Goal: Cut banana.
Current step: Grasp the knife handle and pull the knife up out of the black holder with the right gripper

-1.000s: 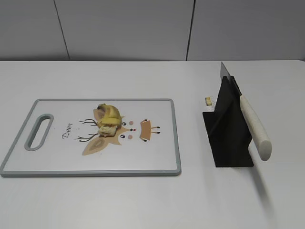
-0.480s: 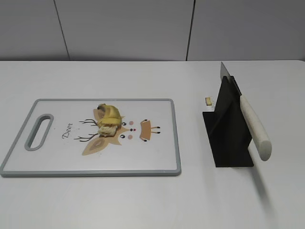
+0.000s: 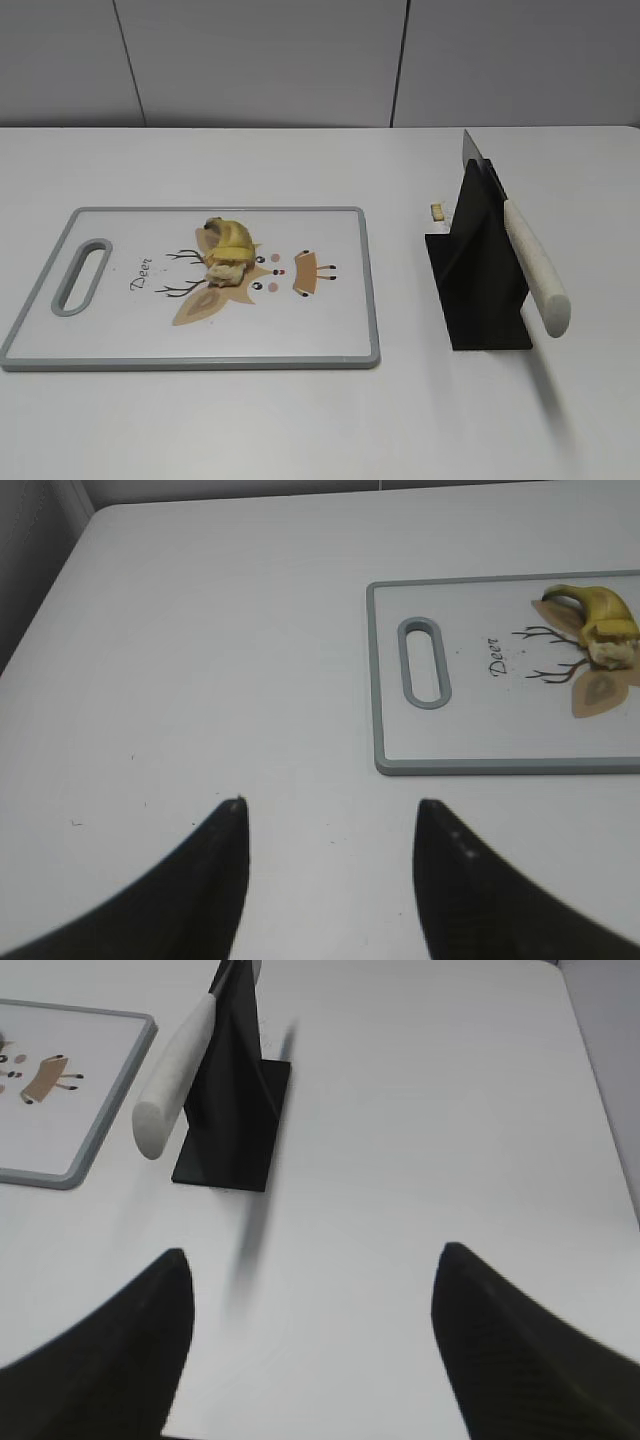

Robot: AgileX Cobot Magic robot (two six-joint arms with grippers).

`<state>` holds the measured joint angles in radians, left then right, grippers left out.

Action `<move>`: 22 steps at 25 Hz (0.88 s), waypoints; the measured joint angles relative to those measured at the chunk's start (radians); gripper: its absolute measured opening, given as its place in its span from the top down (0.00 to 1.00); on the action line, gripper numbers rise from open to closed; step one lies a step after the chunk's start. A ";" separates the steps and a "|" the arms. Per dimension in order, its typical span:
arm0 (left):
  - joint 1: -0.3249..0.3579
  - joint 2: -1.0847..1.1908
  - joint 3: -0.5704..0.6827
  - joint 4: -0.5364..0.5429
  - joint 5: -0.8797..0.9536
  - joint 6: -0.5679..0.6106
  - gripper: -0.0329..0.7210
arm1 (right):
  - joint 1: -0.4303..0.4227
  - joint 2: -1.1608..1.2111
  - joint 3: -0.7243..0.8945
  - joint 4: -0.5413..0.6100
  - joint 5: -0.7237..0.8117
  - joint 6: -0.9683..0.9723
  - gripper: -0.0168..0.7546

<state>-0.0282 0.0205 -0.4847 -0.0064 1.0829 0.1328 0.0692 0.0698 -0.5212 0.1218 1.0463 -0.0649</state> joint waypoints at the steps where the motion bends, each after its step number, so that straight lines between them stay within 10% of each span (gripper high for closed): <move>1: 0.000 0.000 0.000 0.000 0.000 0.000 0.29 | 0.000 0.029 -0.010 0.003 0.000 0.000 0.24; 22: 0.000 0.000 0.000 0.000 0.000 0.000 0.29 | 0.061 0.576 -0.271 0.012 0.165 0.078 0.24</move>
<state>-0.0282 0.0205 -0.4847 -0.0064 1.0829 0.1328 0.1306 0.6456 -0.7920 0.1341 1.2117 0.0130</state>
